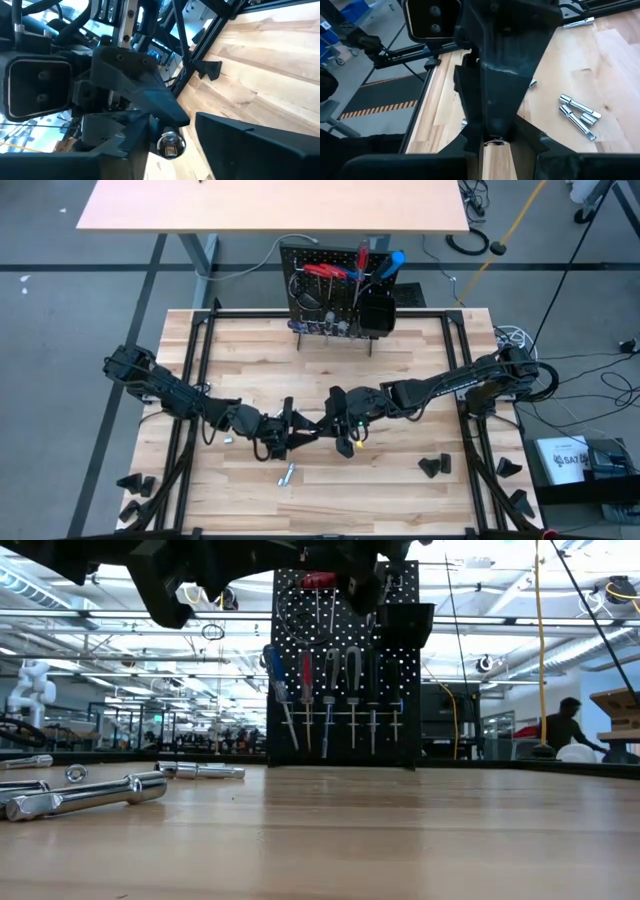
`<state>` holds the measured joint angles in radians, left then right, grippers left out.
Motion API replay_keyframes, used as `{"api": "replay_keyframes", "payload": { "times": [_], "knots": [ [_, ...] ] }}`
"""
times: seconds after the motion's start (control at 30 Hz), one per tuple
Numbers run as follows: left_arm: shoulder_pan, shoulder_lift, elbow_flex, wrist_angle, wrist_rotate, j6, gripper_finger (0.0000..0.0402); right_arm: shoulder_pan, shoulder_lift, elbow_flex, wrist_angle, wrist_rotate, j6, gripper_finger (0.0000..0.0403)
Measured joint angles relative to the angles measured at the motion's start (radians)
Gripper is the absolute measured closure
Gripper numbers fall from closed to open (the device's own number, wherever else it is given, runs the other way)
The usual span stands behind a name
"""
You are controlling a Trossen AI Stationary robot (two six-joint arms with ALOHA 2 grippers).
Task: Hang tools onto peg board
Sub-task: Put the silver socket into the black bin on the peg board
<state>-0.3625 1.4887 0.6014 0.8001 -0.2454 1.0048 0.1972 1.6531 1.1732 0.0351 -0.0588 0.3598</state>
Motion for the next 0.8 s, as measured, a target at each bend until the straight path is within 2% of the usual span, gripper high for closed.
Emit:
{"api": "replay_keyframes", "payload": {
  "times": [0.23,0.37,0.43,0.57,0.67,0.73,0.8],
  "knots": [
    [0.007,0.000,0.000,-0.005,-0.002,0.007,0.0331,0.000,0.000,0.000,-0.005,-0.002,0.012,0.0350],
    [0.007,0.000,0.000,-0.006,-0.006,0.006,0.0335,0.000,0.000,0.000,-0.004,0.006,0.005,0.0343],
    [0.007,0.000,0.000,-0.009,-0.006,-0.003,0.0335,0.000,0.000,0.000,0.000,0.015,-0.016,0.0308],
    [0.007,0.000,0.000,-0.019,-0.039,-0.009,0.0335,-0.007,-0.016,0.002,-0.022,0.015,-0.024,0.0208],
    [0.005,0.000,0.000,-0.038,-0.122,-0.039,0.0335,-0.013,-0.079,0.002,-0.153,0.037,-0.037,0.0147],
    [0.001,0.000,0.000,-0.027,-0.199,-0.103,0.0335,0.001,-0.135,0.002,-0.290,0.149,-0.020,0.0118],
    [0.000,0.000,0.000,-0.002,-0.283,-0.188,0.0335,0.035,-0.192,-0.001,-0.436,0.314,0.021,0.0098]
  ]
}}
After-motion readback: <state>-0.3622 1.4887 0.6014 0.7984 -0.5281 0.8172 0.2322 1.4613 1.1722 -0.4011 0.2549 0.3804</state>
